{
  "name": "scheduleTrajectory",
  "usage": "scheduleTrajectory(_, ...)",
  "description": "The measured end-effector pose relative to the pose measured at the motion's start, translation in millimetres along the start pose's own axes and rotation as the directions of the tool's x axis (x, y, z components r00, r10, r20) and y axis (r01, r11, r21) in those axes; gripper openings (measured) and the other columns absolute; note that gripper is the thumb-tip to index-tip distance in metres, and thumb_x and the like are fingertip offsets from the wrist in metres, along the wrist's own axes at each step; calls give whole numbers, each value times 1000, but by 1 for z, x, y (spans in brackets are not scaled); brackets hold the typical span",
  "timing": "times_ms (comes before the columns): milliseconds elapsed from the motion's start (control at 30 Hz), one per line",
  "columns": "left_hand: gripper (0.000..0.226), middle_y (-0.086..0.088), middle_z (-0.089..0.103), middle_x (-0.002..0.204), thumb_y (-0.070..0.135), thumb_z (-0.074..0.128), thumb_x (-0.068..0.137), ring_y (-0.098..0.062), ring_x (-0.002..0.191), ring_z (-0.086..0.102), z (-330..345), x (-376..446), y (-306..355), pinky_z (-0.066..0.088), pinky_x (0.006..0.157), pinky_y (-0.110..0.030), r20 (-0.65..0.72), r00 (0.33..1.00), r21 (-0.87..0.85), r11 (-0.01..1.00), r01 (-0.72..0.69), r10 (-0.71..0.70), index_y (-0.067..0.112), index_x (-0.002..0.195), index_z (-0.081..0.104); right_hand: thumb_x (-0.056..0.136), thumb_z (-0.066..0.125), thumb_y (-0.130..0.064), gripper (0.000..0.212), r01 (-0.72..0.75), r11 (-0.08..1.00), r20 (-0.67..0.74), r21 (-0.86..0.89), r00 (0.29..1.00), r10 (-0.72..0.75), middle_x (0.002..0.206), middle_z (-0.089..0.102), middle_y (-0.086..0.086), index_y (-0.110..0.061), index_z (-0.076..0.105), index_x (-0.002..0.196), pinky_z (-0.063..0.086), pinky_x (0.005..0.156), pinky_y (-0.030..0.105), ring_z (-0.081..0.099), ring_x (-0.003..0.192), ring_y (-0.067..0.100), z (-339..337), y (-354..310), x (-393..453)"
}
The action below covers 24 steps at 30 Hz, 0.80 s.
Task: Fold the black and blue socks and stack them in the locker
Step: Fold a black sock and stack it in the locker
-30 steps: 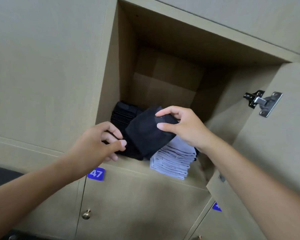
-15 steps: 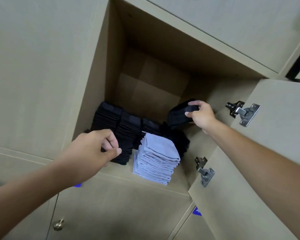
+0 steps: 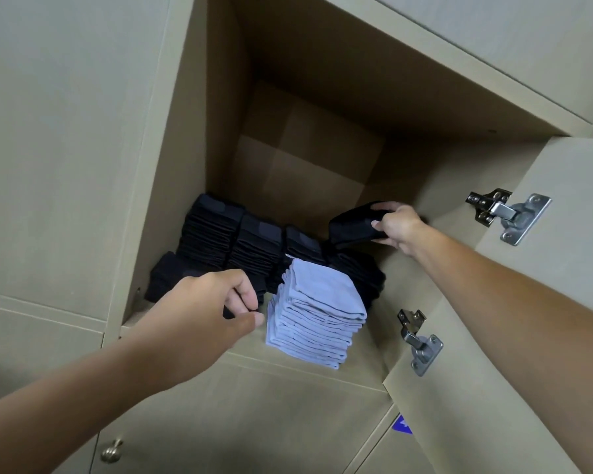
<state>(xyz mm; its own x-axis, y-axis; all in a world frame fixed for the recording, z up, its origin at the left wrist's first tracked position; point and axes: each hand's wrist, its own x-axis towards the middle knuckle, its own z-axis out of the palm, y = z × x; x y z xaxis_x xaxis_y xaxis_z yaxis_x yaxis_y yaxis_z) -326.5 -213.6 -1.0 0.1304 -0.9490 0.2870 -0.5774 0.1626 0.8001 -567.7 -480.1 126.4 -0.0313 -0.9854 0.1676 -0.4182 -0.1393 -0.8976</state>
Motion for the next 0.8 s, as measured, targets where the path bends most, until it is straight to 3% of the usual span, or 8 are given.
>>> scheduleTrajectory(133,12,23,72,82,34,72,89,-14,67,70,3,0,1,46,56,-24,11,1000,-8,1000,-2,2,30,85,62,97,43,18,48,-45,999,12,18,999,45,123,58,17,-11,59,130,54,68,34,58,109,30,4,7,6)
scheduleTrajectory(267,11,22,72,83,33,71,89,-11,67,70,8,-3,1,45,56,-20,34,999,-23,1000,9,-9,29,84,63,97,41,19,48,-65,997,-16,46,998,66,121,56,16,-9,59,131,51,83,37,56,111,30,4,9,12)
scheduleTrajectory(400,11,22,72,84,36,71,89,-5,66,68,10,-4,3,42,53,-14,51,999,-16,1000,-4,5,30,84,63,98,43,17,46,-78,997,-25,-21,997,78,133,55,20,-9,57,133,50,85,38,55,111,31,4,12,12)
scheduleTrajectory(567,11,16,73,81,34,72,90,-4,65,70,8,-5,4,43,53,-11,51,999,-37,999,1,0,28,84,64,98,54,8,39,-88,961,-6,-261,996,89,138,55,19,-8,57,133,50,86,37,52,108,28,4,20,15)
scheduleTrajectory(700,11,16,73,81,34,71,91,-4,64,70,7,-6,4,42,54,-10,52,999,-49,999,1,2,28,84,64,94,64,3,34,-87,874,-40,-478,996,77,125,60,17,1,60,128,53,93,41,58,108,33,2,26,19)
scheduleTrajectory(800,11,16,73,81,34,71,91,-4,63,70,7,-6,5,42,52,-11,51,999,-50,999,0,3,28,85,64,93,70,-6,41,-57,789,-66,-611,998,21,129,62,20,6,59,130,48,96,35,60,118,34,1,27,21)
